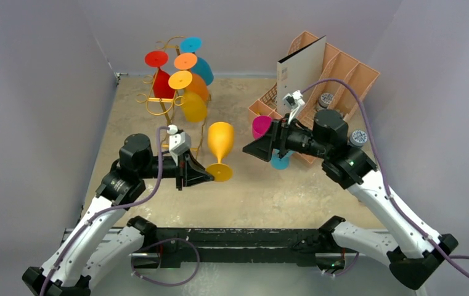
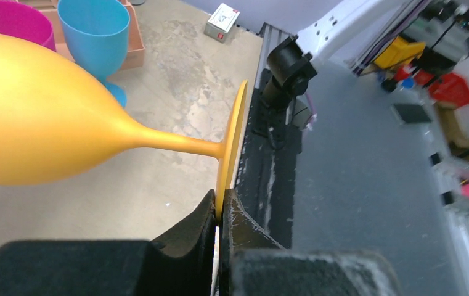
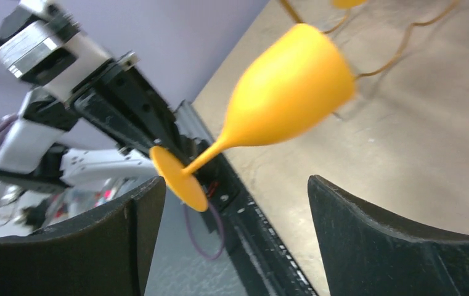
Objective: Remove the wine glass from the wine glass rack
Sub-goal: Place the wine glass at the center of the board.
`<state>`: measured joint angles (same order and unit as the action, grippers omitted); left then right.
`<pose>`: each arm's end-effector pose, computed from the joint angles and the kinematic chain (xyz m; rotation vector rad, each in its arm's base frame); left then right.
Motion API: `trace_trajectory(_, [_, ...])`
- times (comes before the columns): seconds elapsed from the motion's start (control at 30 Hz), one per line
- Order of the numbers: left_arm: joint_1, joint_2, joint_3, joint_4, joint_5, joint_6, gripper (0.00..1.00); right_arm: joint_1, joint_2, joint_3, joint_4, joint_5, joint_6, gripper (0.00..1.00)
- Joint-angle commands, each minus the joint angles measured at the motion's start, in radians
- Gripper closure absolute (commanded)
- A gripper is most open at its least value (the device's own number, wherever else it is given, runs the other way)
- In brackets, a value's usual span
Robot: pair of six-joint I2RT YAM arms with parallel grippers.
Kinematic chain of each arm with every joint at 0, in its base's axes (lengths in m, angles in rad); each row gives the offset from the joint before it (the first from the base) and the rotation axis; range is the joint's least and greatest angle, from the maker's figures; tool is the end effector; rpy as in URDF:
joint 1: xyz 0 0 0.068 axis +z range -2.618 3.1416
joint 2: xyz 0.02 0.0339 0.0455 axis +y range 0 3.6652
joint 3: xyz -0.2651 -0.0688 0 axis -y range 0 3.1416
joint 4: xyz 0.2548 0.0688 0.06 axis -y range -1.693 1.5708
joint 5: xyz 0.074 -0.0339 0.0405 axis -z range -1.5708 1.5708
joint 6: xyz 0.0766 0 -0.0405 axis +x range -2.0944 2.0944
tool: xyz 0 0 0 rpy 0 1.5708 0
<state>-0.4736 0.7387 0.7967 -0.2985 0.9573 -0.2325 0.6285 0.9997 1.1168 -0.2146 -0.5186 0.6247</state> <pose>0.1402 -0.1422 0.3385 0.9312 1.6763 -1.3465 0.1901 0.1851 0.4122 -0.4362 1.7982 1.3433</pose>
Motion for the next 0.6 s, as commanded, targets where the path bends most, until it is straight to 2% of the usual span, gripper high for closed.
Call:
trace_trajectory(0.0, [-0.003,-0.068,-0.029,-0.081,0.017,0.282,1.00,0.000,-0.053,0.021,-0.144,0.278,-0.109,0.10])
trace_trajectory(0.07, [-0.003,-0.105,-0.049,-0.087,0.016,0.343,1.00,-0.003,-0.040,0.045,-0.217,0.334,-0.121,0.07])
trace_trajectory(0.17, [-0.003,-0.152,-0.079,-0.095,0.018,0.422,1.00,-0.019,0.024,0.117,-0.311,0.280,-0.125,0.05])
trace_trajectory(0.23, [-0.003,-0.166,-0.091,-0.110,0.012,0.450,1.00,-0.042,0.085,0.170,-0.327,0.165,-0.108,0.05])
trace_trajectory(0.37, [-0.003,-0.130,-0.067,-0.161,0.021,0.479,1.00,-0.118,0.220,0.267,-0.305,-0.191,-0.003,0.06])
trace_trajectory(0.47, [-0.003,-0.100,-0.043,-0.225,0.043,0.548,1.00,-0.129,0.286,0.292,-0.254,-0.272,0.022,0.08])
trace_trajectory(0.57, [-0.003,-0.095,-0.025,-0.313,0.100,0.727,1.00,-0.131,0.347,0.328,-0.212,-0.339,0.030,0.10])
